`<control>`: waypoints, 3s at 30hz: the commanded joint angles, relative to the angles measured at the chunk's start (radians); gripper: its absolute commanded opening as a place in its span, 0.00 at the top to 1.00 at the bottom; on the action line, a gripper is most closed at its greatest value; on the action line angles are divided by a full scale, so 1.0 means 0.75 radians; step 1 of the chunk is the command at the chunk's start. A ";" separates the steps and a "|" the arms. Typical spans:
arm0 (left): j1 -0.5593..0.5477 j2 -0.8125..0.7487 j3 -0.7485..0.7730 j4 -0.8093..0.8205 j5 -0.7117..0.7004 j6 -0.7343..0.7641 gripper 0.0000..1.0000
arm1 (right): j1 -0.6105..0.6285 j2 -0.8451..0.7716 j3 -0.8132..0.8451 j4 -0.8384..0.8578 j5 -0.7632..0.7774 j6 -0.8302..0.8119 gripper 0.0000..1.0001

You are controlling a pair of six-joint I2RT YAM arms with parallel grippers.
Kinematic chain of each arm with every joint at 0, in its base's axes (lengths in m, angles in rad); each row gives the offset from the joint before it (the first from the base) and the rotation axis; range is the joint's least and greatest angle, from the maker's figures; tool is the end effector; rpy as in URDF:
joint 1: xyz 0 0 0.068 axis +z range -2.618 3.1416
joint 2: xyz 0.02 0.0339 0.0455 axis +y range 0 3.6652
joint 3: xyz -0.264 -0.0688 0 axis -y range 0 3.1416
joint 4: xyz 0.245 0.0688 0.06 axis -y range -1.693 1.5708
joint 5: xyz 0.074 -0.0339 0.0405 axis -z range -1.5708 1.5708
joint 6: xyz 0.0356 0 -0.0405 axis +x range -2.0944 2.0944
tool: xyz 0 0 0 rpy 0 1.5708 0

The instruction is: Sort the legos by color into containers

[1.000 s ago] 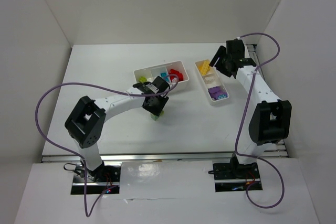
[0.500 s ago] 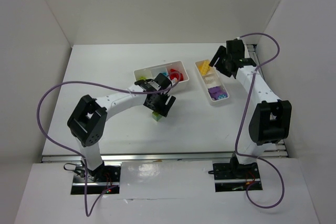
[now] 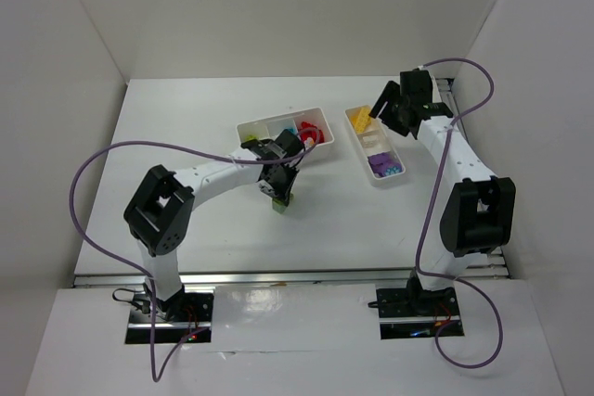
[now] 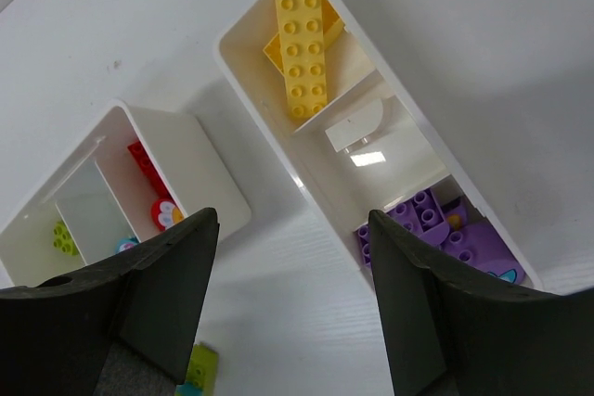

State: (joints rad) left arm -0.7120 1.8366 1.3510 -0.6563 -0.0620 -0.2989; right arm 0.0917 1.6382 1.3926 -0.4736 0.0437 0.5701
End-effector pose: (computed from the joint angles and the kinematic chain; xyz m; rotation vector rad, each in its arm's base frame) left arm 0.2888 -0.2463 0.2073 0.5416 2.6747 -0.2137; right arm 0.3710 0.0326 0.3034 0.5687 2.2354 0.2922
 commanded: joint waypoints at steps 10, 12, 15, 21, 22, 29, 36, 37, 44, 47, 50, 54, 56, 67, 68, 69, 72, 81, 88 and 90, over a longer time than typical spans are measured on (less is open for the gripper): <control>0.346 -0.223 0.307 0.010 0.893 -0.010 1.00 | -0.075 -0.114 -0.134 0.222 -1.137 -0.341 0.25; 0.448 -0.224 0.307 0.081 1.059 -0.043 1.00 | -0.075 -0.133 -0.175 0.253 -1.283 -0.361 0.23; 0.554 -0.238 0.222 0.299 1.385 -0.155 1.00 | -0.075 -0.145 -0.216 0.335 -1.518 -0.374 0.16; 0.602 -0.226 0.172 0.554 1.682 -0.338 1.00 | 0.051 -0.068 -0.092 0.255 -1.635 -0.494 0.06; 0.602 -0.226 0.172 0.607 1.702 -0.356 1.00 | 0.086 -0.067 -0.075 0.239 -1.635 -0.506 0.06; 0.614 -0.226 0.109 0.777 1.803 -0.485 1.00 | 0.201 0.031 -0.012 0.421 -1.698 -0.427 0.06; 0.614 -0.213 0.121 0.711 1.791 -0.434 1.00 | 0.268 0.088 0.029 0.519 -1.788 -0.339 0.12; 0.614 -0.213 0.121 0.695 1.790 -0.422 1.00 | 0.268 0.100 0.029 0.519 -1.801 -0.339 0.13; 0.614 -0.213 0.109 0.695 1.764 -0.422 1.00 | 0.301 0.100 0.055 0.533 -1.827 -0.327 0.17; 0.614 -0.213 0.109 0.683 1.752 -0.409 1.00 | 0.313 0.100 0.056 0.513 -1.842 -0.312 0.22; 0.643 -0.213 0.109 0.658 1.752 -0.379 1.00 | 0.313 0.100 0.056 0.470 -1.854 -0.347 0.22; 0.708 -0.227 0.097 0.658 1.752 -0.379 1.00 | 0.313 0.088 0.041 0.458 -1.866 -0.361 0.17; 0.739 -0.228 0.097 0.658 1.752 -0.379 1.00 | 0.313 0.100 0.041 0.439 -1.866 -0.374 0.12; 0.722 -0.228 0.082 0.673 1.764 -0.379 1.00 | 0.354 0.166 0.119 0.466 -1.832 -0.347 0.05; 0.710 -0.228 0.082 0.687 1.764 -0.379 1.00 | 0.354 0.184 0.137 0.480 -1.832 -0.327 0.05; 0.710 -0.228 0.070 0.687 1.764 -0.379 1.00 | 0.354 0.204 0.137 0.480 -1.805 -0.298 0.03; 0.698 -0.228 0.070 0.699 1.764 -0.391 1.00 | 0.367 0.235 0.166 0.537 -1.774 -0.245 0.03; 0.686 -0.240 0.041 0.726 1.764 -0.403 1.00 | 0.379 0.248 0.166 0.642 -1.787 -0.177 0.39; 0.712 -0.240 0.029 0.687 1.737 -0.387 1.00 | 0.379 0.248 0.154 0.605 -1.729 -0.177 0.97; 0.755 -0.252 0.029 0.687 1.719 -0.387 1.00 | 0.362 0.233 0.119 0.574 -1.676 -0.192 1.00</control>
State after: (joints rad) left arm -0.1776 1.6737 1.3739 -0.1539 1.2247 -0.6067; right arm 0.3668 1.8259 1.4765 -0.0528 -1.2697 0.4374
